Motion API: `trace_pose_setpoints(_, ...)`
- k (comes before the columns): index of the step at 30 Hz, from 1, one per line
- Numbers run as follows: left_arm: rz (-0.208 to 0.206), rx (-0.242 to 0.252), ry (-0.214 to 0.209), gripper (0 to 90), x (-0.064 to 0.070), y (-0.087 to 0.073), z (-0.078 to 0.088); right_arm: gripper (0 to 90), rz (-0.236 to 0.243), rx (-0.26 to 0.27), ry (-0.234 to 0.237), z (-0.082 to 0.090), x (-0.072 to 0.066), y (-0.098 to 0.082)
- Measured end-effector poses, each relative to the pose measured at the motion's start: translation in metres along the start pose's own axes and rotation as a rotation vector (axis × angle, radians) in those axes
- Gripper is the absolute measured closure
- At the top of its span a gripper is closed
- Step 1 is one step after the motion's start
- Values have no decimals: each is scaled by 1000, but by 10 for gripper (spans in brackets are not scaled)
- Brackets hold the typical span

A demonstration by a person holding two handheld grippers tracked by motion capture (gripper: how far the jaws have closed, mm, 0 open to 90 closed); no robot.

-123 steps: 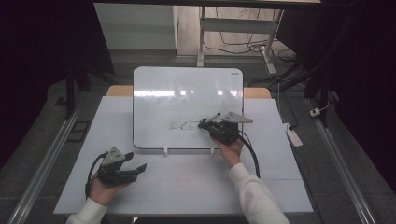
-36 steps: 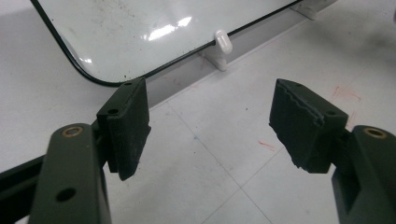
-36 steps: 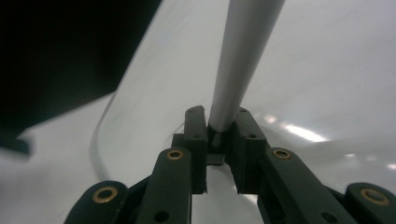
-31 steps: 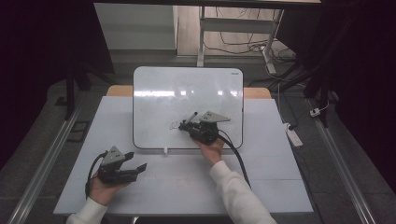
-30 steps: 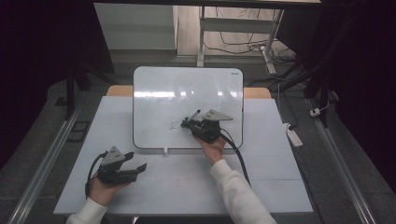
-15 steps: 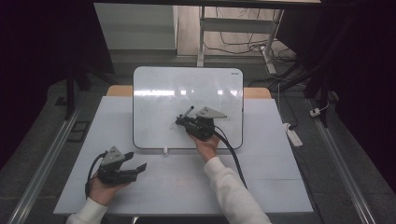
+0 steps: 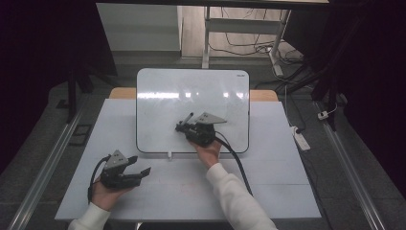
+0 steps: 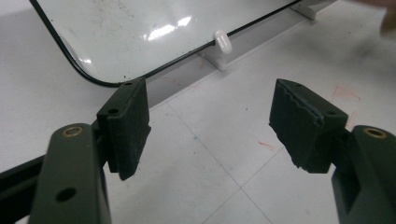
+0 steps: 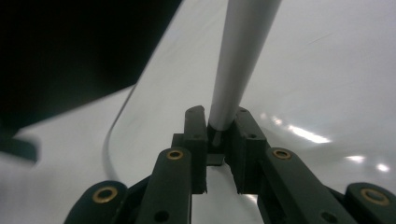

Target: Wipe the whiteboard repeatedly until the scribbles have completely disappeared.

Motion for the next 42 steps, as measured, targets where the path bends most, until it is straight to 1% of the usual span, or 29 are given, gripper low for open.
trace_pose_setpoints(1,-1,-1,0,299,0,0,0,780,17,-5,3,-2,-4,-2)
trace_pose_setpoints(3,-3,0,2,299,1,0,1,780,22,-9,1,-3,-4,-1)
trace_pose_setpoints(4,-2,4,2,299,1,0,2,780,8,21,-23,-2,4,7)
trace_pose_setpoints(5,-2,4,2,299,1,0,2,780,8,21,-23,-2,4,7)
trace_pose_setpoints(7,3,8,2,299,1,0,2,780,-7,51,-61,1,15,16)
trace_pose_setpoints(8,5,8,1,299,0,0,2,781,-12,56,-66,1,16,19)
trace_pose_setpoints(9,4,6,0,300,0,0,2,781,-6,48,-60,0,13,16)
trace_pose_setpoints(10,3,3,0,299,-1,0,1,780,-4,30,-33,-2,7,12)
trace_pose_setpoints(11,4,1,-1,299,-1,0,1,780,-4,30,-33,-2,7,12)
trace_pose_setpoints(12,4,0,-1,299,-1,0,0,780,3,11,-5,-5,0,6)
trace_pose_setpoints(13,2,1,-1,299,-1,0,1,780,23,-5,10,-7,-6,1)
trace_pose_setpoints(14,0,4,-2,300,0,0,1,780,51,-19,6,-5,-6,1)
trace_pose_setpoints(15,1,10,1,300,0,0,3,780,39,-9,-12,-1,0,4)
trace_pose_setpoints(16,3,12,2,300,0,0,4,780,17,6,-46,5,9,9)
trace_pose_setpoints(17,3,12,2,301,0,0,4,780,17,6,-46,5,9,9)
trace_pose_setpoints(18,5,12,2,301,-1,0,4,780,-30,38,-106,22,31,20)
trace_pose_setpoints(19,4,10,1,301,-1,0,3,780,-30,38,-106,22,31,20)
trace_pose_setpoints(20,4,9,0,301,-1,0,2,780,-46,60,-123,42,45,28)
trace_pose_setpoints(21,2,6,-1,301,-1,0,1,780,-46,60,-123,42,45,28)
trace_pose_setpoints(22,2,3,-2,301,-1,0,0,779,-40,78,-125,61,50,33)
trace_pose_setpoints(23,2,3,-2,301,-1,0,0,779,-40,78,-125,61,50,33)
trace_pose_setpoints(24,3,5,0,301,-1,1,0,779,-38,83,-114,78,50,33)
trace_pose_setpoints(25,4,6,1,301,-1,1,0,779,-38,83,-114,78,50,33)
trace_pose_setpoints(26,4,7,2,301,-1,1,0,779,-30,73,-94,91,48,31)
trace_pose_setpoints(29,1,10,6,301,0,3,-1,779,-36,44,-53,105,43,23)
trace_pose_setpoints(30,-2,11,8,301,1,4,-1,779,-36,44,-53,105,43,23)
trace_pose_setpoints(33,-8,19,9,302,1,6,-2,779,-46,6,-2,117,36,10)
trace_pose_setpoints(40,-10,33,10,302,1,10,-3,778,-27,-48,43,132,25,-7)
trace_pose_setpoints(42,-10,35,11,302,1,10,-2,778,-24,-50,50,134,24,-9)
Point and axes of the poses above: each handheld gripper's, and its own axes: z roughly backward along the jaws, y roughly out of its top, x roughly to its right, the point moved 7 cm from there along -z, roughly forward along the jaws, and after that the axes turned 6 degrees about -y, right-handed, at the moved point
